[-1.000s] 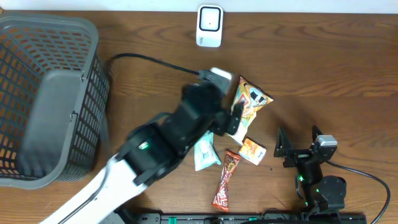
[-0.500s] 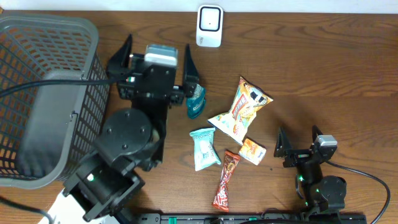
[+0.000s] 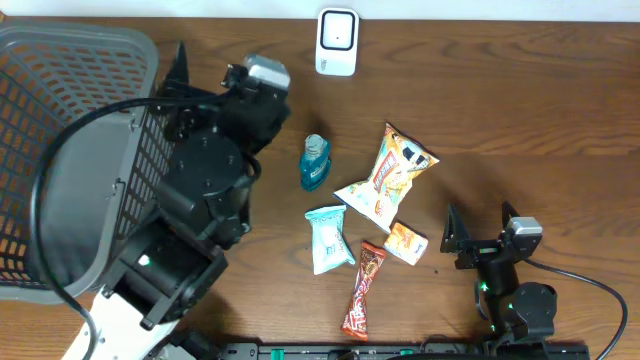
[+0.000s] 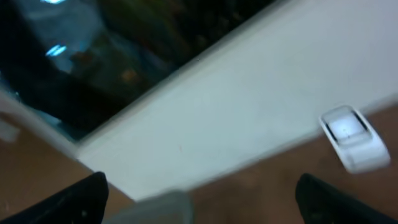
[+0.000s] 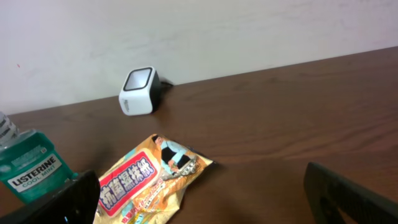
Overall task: Scan the item barcode
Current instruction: 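Drop the chocolate bar on the table and retract the left arm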
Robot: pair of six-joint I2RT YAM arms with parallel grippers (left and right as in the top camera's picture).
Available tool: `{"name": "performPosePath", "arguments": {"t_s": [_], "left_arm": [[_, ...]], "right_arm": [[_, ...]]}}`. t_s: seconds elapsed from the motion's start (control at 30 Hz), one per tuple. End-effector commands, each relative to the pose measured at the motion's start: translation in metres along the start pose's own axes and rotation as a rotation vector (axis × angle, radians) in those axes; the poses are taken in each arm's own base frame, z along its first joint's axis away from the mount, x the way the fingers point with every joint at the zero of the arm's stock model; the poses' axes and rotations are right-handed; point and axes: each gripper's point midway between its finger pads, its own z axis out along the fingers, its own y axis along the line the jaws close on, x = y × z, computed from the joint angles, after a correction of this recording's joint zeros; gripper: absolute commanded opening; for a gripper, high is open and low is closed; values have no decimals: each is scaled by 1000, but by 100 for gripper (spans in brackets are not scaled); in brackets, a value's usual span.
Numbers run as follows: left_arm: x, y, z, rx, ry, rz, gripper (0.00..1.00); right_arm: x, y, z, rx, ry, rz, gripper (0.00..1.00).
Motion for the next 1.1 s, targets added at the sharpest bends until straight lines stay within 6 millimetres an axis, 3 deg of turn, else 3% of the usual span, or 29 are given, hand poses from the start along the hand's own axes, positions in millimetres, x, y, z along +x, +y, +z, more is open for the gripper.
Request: {"name": "performPosePath", "arguments": {"t_s": [0.0, 0.13, 0.23, 0.47, 0.67, 0.87, 1.07], "left_arm": [[19, -19, -10, 173, -19, -75, 96], [48, -29, -23, 288, -46, -187, 96], [55, -25, -39, 333, -112, -309, 96], [45, 27, -95, 305, -273, -700, 96], [25, 54, -144, 251, -451, -716, 96], [18, 69, -193, 213, -589, -706, 96], [19, 73, -215, 174, -641, -635, 96]], "right_arm": [[0, -1, 0, 3, -1, -9, 99], [0, -1, 0, 3, -1, -9, 99], [0, -1, 0, 3, -1, -9, 99], [0, -1, 0, 3, -1, -9, 99], [0, -1, 0, 3, -1, -9, 99], [0, -1, 0, 3, -1, -9, 99], [0, -1, 0, 3, -1, -9, 99]]}}
